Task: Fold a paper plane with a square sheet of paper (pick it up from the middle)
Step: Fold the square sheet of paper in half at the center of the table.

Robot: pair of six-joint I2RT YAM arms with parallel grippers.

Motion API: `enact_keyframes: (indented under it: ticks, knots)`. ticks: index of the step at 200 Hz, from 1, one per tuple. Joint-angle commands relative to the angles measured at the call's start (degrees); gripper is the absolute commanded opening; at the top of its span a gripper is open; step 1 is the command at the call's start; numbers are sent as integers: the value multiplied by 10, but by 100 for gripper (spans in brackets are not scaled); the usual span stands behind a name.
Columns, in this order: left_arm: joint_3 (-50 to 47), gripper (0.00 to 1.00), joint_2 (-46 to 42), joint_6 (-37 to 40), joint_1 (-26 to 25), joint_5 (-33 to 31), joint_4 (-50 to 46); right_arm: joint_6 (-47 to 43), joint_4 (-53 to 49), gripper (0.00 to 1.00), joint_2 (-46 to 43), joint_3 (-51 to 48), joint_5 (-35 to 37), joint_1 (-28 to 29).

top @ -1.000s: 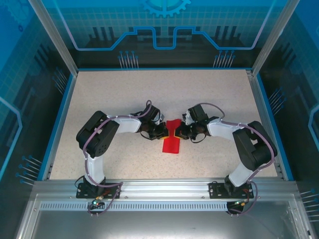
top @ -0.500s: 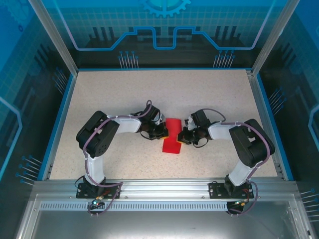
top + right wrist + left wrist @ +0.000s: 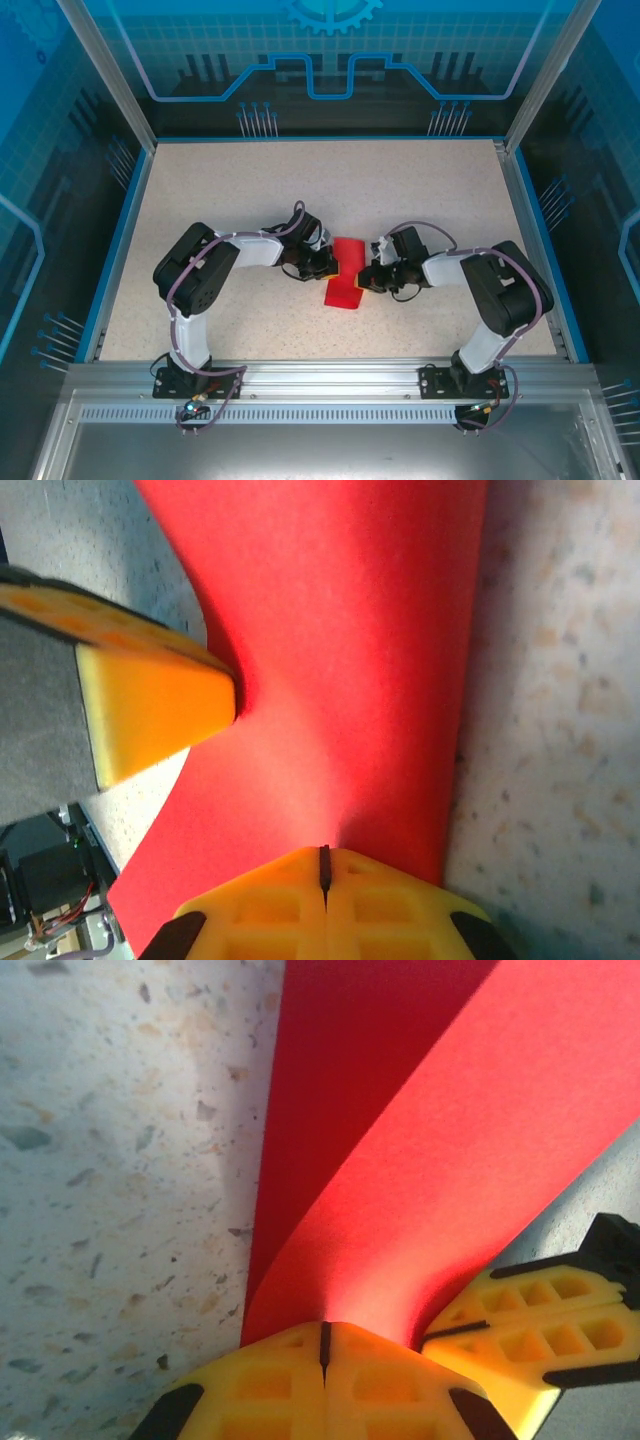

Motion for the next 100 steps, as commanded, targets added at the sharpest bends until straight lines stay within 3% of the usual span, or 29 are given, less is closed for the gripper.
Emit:
enact_keyframes:
  ticks: [1,38,100]
  knots:
    - [-19,0,40,12,-4,-42,-56,-2,-16,0,-41,-7,-24,6]
    - [-15,0,40,15,-4,-41,-57,3,-11,0,-45,-22,-18,13]
    - [-15,0,42,17,-4,-42,-60,4,20,0,23,-43,-9,15]
